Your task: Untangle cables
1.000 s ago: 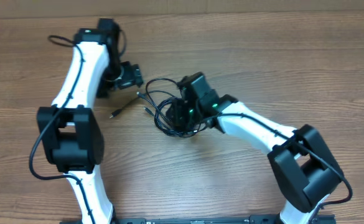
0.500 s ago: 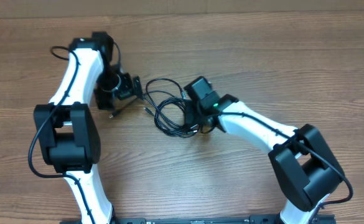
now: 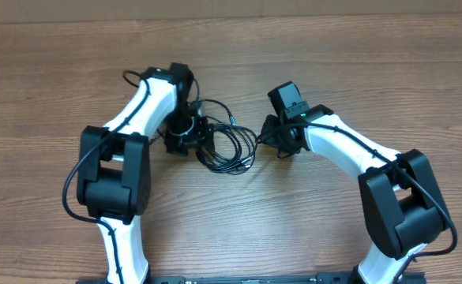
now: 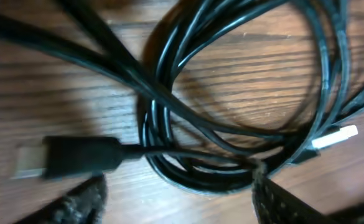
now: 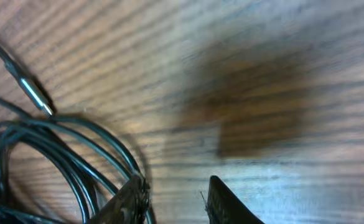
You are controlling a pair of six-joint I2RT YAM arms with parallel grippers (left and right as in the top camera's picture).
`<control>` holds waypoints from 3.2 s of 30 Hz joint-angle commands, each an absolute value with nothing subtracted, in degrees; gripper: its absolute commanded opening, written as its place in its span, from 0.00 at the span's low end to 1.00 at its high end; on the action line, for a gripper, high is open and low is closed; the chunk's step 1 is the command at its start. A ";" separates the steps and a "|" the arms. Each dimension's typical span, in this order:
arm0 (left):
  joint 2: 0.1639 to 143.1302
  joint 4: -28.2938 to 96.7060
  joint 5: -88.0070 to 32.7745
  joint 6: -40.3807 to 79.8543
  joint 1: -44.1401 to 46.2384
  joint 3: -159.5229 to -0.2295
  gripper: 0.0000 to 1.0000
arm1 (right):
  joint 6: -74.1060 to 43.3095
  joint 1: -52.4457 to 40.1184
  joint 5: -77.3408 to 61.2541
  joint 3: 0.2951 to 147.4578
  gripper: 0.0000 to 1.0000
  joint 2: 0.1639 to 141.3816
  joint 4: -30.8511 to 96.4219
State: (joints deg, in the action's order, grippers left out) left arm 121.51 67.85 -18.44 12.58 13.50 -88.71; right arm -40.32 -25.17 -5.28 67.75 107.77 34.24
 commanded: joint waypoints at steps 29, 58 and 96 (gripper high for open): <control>119.74 59.09 -15.16 19.09 16.88 -83.40 0.78 | -27.94 -24.84 -2.61 88.07 0.49 123.72 53.80; 114.54 50.30 -5.28 29.41 16.29 -68.60 0.70 | -22.17 -26.24 -3.14 85.93 0.53 124.31 50.50; 114.65 47.55 -3.16 29.39 16.32 -67.96 0.66 | -17.82 -27.35 -1.83 87.74 0.62 124.31 51.57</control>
